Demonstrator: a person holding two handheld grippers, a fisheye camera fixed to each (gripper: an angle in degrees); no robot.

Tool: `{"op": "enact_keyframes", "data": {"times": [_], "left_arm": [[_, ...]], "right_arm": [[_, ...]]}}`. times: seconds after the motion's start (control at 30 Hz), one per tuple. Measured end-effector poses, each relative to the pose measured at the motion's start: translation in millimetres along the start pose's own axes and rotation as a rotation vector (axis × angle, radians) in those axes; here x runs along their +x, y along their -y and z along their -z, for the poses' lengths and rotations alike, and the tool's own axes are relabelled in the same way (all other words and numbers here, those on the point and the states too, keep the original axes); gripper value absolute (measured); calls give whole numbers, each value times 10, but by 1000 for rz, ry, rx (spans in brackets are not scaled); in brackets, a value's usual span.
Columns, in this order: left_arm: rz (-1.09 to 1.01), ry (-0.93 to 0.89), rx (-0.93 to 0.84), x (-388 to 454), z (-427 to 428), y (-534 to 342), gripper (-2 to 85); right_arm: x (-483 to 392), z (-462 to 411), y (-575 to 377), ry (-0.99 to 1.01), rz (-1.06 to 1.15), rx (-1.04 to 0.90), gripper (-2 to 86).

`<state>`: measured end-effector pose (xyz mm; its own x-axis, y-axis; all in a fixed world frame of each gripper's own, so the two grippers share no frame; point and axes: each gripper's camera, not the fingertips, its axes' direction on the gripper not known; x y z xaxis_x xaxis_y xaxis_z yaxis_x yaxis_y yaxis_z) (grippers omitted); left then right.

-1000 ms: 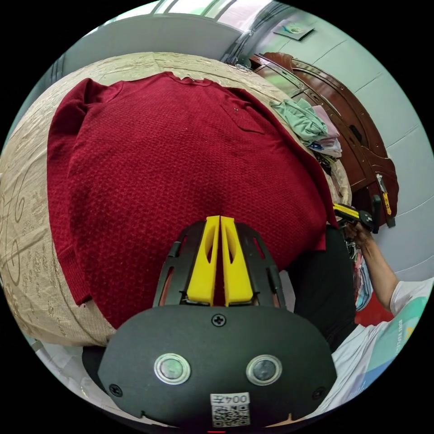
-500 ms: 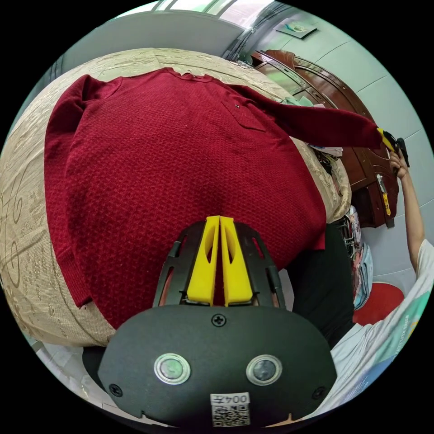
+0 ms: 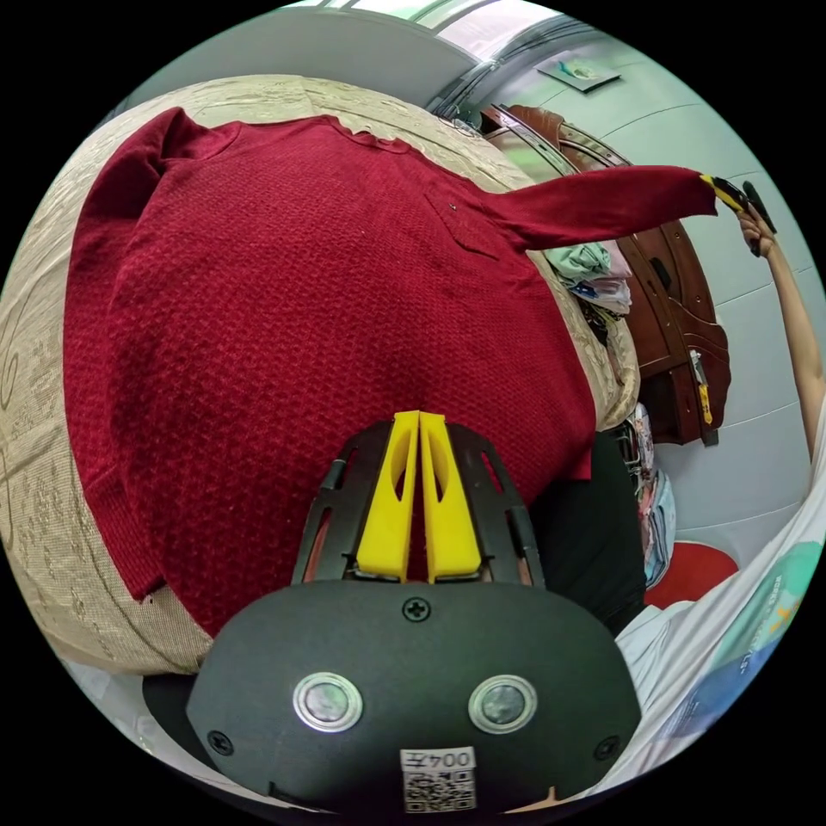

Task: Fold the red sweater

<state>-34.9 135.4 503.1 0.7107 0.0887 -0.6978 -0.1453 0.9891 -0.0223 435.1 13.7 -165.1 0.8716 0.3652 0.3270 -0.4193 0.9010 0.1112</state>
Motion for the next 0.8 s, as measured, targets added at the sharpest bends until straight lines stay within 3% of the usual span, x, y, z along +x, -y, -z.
{"op": "enact_keyframes", "data": {"times": [0.23, 0.6, 0.8], "left_arm": [[17, -93, 36, -224, 70, 8, 2], [23, -160, 76, -378, 195, 70, 5], [0, -251, 157, -487, 546, 85, 21]], "right_arm": [[-1367, -1010, 617, 96, 115, -43, 30], [-3004, -3686, 871, 129, 265, -315, 81], [-2938, -3693, 595, 288, 317, -103, 111]]}}
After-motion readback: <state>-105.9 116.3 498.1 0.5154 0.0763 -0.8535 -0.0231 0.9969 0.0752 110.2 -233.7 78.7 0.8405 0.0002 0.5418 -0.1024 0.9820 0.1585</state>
